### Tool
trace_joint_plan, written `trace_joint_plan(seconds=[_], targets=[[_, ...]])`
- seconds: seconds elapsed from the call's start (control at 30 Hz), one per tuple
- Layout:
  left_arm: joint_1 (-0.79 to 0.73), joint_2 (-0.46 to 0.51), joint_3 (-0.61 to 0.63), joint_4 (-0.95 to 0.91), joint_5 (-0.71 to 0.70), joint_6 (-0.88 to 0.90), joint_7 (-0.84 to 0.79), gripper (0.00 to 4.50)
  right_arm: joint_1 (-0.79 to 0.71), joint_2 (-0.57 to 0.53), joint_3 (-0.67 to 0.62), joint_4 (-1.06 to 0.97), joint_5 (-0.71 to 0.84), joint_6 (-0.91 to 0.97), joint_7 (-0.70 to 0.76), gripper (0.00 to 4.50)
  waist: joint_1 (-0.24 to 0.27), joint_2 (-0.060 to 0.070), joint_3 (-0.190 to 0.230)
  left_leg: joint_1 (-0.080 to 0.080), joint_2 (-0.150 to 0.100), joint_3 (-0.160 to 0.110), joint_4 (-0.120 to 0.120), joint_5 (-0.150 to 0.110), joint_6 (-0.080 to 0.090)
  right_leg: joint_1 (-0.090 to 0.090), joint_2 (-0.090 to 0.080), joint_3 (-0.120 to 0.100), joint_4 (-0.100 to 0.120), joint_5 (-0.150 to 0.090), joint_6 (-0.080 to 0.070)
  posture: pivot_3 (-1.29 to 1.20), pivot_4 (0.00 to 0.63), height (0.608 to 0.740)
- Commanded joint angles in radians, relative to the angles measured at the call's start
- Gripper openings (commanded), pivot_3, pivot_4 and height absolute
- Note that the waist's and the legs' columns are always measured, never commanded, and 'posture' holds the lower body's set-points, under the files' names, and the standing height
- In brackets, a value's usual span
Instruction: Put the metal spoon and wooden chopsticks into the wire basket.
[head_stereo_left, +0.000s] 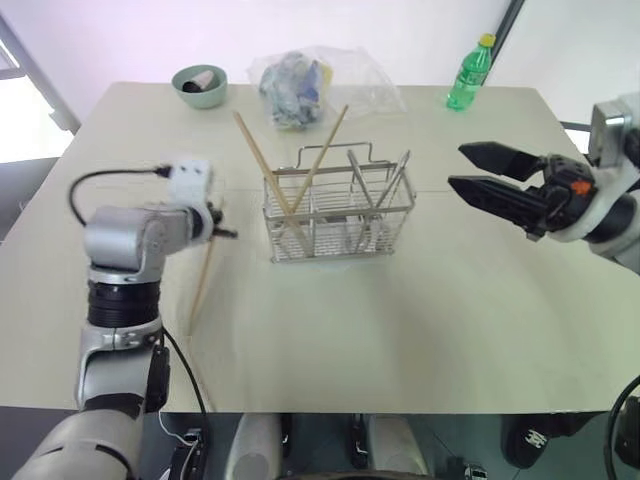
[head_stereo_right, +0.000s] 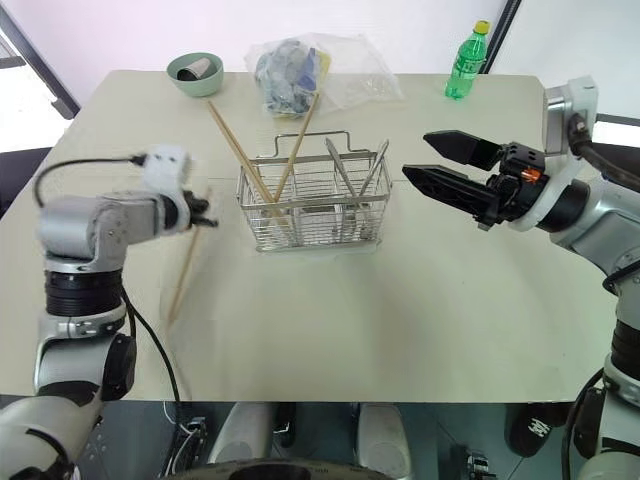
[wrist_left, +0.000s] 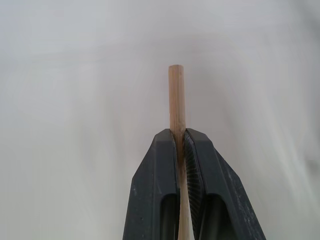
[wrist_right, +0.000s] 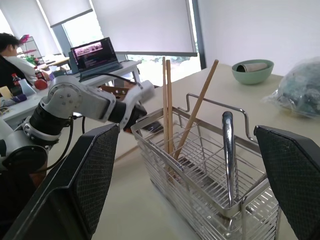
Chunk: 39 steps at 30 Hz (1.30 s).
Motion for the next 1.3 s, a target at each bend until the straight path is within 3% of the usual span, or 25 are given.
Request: trace_joint_plan(seconds=[0.03, 0.13, 0.27, 0.43, 0.57, 0.83, 1.1, 1.13, 1.2, 1.3], targets=[[-0.104, -0.007, 0.162, -0.038, -0.036, -0.283, -0.007, 0.02, -0.018, -0.02, -0.028, -0.005, 0.003, 0.004, 0.006, 4.44, 0.002, -0.001, 0.0, 0.0, 0.0, 0.0, 0.0, 0.0, 0.0, 0.0, 0.0, 0.0, 0.0, 0.0, 0.0, 0.0, 0.15, 0.722], [-0.214, -0.009, 0.255, -0.05, -0.122, -0.38, -0.034, 0.02, -0.027, -0.021, -0.027, 0.0, 0.009, 0.013, -0.002, 4.44, 0.003, -0.001, 0.0, -0.001, -0.001, 0.0, 0.0, 0.0, 0.0, 0.0, -0.002, -0.001, 0.0, 0.0, 0.0, 0.0, 0.15, 0.722], [-0.389, 0.007, 0.338, -0.03, -0.299, -0.336, -0.071, 0.02, -0.048, -0.017, -0.019, 0.013, 0.003, 0.023, -0.009, 4.44, 0.0, -0.001, 0.0, -0.001, -0.002, 0.001, 0.0, 0.0, 0.0, 0.0, -0.003, -0.001, -0.001, 0.001, 0.001, 0.0, 0.15, 0.722], [-0.488, -0.001, 0.288, -0.068, -0.428, -0.277, -0.095, 0.02, -0.052, -0.014, -0.024, 0.017, 0.003, 0.031, -0.02, 4.44, 0.0, -0.001, 0.0, 0.0, -0.003, 0.0, 0.0, 0.001, -0.002, 0.0, -0.002, -0.001, 0.0, 0.001, 0.001, 0.0, 0.15, 0.722], [-0.455, -0.068, 0.183, -0.132, -0.466, -0.266, -0.101, 0.02, -0.037, -0.001, -0.027, 0.001, 0.005, 0.03, -0.036, 4.44, 0.002, -0.001, 0.0, 0.0, -0.004, 0.0, 0.0, 0.001, -0.003, 0.001, -0.002, -0.001, 0.0, 0.001, 0.002, 0.0, 0.15, 0.722], [-0.312, -0.159, -0.038, -0.202, -0.394, -0.364, -0.153, 0.02, -0.012, 0.01, -0.055, -0.028, 0.019, 0.025, -0.072, 4.44, -0.004, 0.0, 0.0, 0.0, -0.004, 0.0, 0.0, 0.002, -0.003, 0.0, -0.001, -0.001, 0.0, 0.001, 0.002, 0.0, 0.15, 0.722], [-0.184, -0.197, -0.136, -0.251, -0.342, -0.429, -0.173, 0.02, 0.012, 0.006, -0.081, -0.05, 0.032, 0.028, -0.088, 4.44, 0.0, 0.0, 0.0, 0.0, -0.005, 0.0, 0.0, 0.001, -0.001, 0.0, -0.001, 0.0, 0.0, 0.001, 0.002, 0.0, 0.15, 0.722], [-0.172, -0.203, -0.133, -0.257, -0.348, -0.431, -0.173, 0.78, 0.012, 0.005, -0.082, -0.05, 0.034, 0.029, -0.089, 4.44, 0.001, 0.0, 0.0, 0.0, -0.005, 0.0, 0.0, 0.001, -0.001, 0.0, -0.001, 0.0, -0.001, 0.001, 0.002, 0.0, 0.15, 0.722], [-0.153, -0.206, -0.13, -0.273, -0.351, -0.436, -0.176, 1.55, 0.01, 0.004, -0.084, -0.047, 0.035, 0.03, -0.091, 4.44, 0.0, 0.0, 0.0, 0.0, -0.005, 0.0, 0.0, 0.001, -0.001, 0.0, -0.002, 0.0, -0.001, 0.001, 0.002, 0.0, 0.15, 0.722], [-0.142, -0.213, -0.119, -0.29, -0.358, -0.44, -0.166, 3.11, 0.003, 0.001, -0.083, -0.039, 0.034, 0.031, -0.089, 4.44, 0.0, 0.0, 0.0, -0.001, -0.005, 0.0, 0.0, 0.0, 0.0, 0.0, -0.002, 0.0, -0.001, 0.001, 0.002, 0.0, 0.15, 0.722]])
